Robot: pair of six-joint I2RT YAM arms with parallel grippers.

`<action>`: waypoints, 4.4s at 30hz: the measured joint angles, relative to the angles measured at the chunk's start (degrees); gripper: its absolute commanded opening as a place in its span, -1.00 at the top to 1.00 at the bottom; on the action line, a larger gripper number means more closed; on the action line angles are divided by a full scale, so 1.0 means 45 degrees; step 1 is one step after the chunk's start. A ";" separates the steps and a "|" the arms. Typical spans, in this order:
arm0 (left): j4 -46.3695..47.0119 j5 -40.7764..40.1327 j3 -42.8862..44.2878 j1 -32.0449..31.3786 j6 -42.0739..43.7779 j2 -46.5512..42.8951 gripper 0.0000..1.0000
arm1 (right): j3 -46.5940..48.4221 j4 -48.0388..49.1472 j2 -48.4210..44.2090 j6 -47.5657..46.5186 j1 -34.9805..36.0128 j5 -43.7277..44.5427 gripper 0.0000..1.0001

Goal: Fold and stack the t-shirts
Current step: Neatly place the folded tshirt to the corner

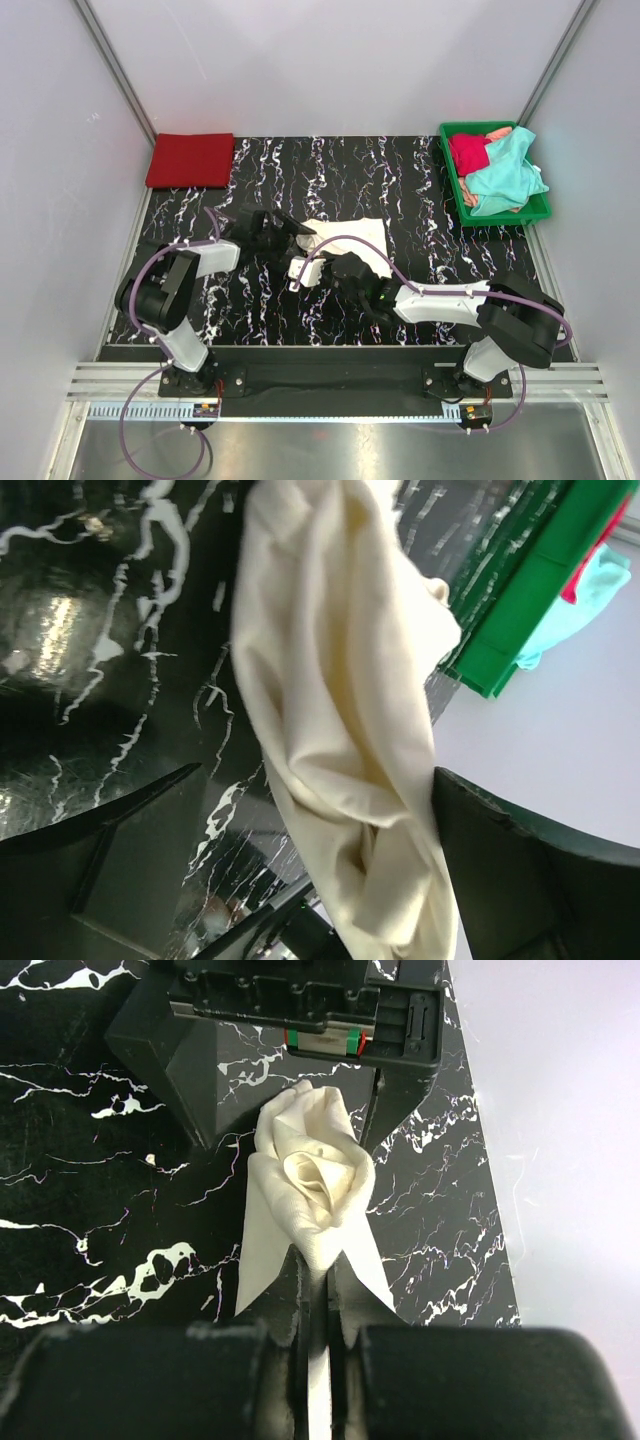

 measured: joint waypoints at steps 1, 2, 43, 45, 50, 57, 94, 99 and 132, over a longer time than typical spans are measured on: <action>-0.0092 0.0019 0.0083 0.0000 -0.0102 0.0136 -0.98 | 0.0000 -0.0015 0.0000 0.0005 0.0000 -0.0005 1.00; -0.0238 0.0039 0.0185 -0.0005 -0.0151 0.0238 -0.97 | 0.0000 -0.0029 0.0000 0.0005 0.0000 -0.0010 1.00; -0.3415 -0.0287 0.5217 0.0126 0.6543 0.2871 1.00 | 0.0709 -0.4949 -0.5309 0.6042 -0.0170 0.2035 -0.99; -0.4022 -0.0262 0.5979 0.0233 0.7893 0.2871 1.00 | 0.0767 -0.6067 -0.6353 0.6980 -0.0180 0.2458 -1.00; -0.5032 -0.0053 0.6985 0.1171 1.0875 0.2871 1.00 | 0.0350 -0.9068 -0.8145 0.9394 -0.0219 0.3055 -0.99; -0.8383 -0.1020 1.1851 0.1885 1.4129 0.4716 1.00 | -0.0131 -1.0263 -0.8480 1.0370 -0.0223 0.3036 -0.99; -1.0307 -0.6615 1.9098 0.3657 2.0609 0.6460 1.00 | -0.0141 -1.1220 -0.8616 0.9471 -0.0223 0.3055 -0.99; -0.9680 -0.5863 1.9098 0.4163 2.0516 0.6640 1.00 | -0.0063 -1.1094 -0.8019 0.9612 -0.0223 0.3060 -1.00; -0.5270 -0.5119 1.8880 0.6790 1.7029 0.9117 1.00 | 0.1559 -0.9879 -0.4405 1.0093 -0.0714 0.3104 -0.99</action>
